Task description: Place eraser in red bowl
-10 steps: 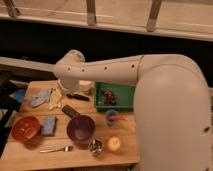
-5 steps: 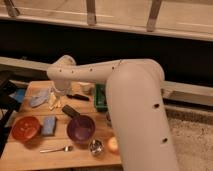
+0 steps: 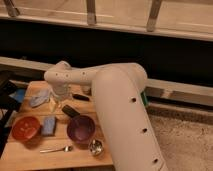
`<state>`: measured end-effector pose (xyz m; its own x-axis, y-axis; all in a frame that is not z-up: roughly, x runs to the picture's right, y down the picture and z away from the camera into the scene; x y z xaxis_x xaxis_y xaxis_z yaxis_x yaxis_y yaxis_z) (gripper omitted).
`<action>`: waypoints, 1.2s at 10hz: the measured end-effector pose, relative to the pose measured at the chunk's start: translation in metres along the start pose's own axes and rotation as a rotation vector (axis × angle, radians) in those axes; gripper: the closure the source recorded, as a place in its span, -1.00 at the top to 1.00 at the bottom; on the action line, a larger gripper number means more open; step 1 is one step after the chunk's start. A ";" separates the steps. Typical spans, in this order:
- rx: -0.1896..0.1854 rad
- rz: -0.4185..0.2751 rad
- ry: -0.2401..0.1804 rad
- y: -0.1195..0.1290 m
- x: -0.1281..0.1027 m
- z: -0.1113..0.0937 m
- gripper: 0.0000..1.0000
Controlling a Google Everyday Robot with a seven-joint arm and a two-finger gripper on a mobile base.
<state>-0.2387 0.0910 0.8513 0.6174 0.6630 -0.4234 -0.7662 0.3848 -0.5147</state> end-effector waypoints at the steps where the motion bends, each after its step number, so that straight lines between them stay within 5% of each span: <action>1: -0.006 0.011 0.001 -0.003 0.002 0.003 0.60; 7: -0.011 0.023 -0.007 -0.007 0.003 0.003 0.60; 12: -0.035 0.036 0.056 -0.028 0.007 0.034 0.60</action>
<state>-0.2183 0.1067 0.8879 0.5993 0.6385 -0.4829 -0.7821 0.3380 -0.5236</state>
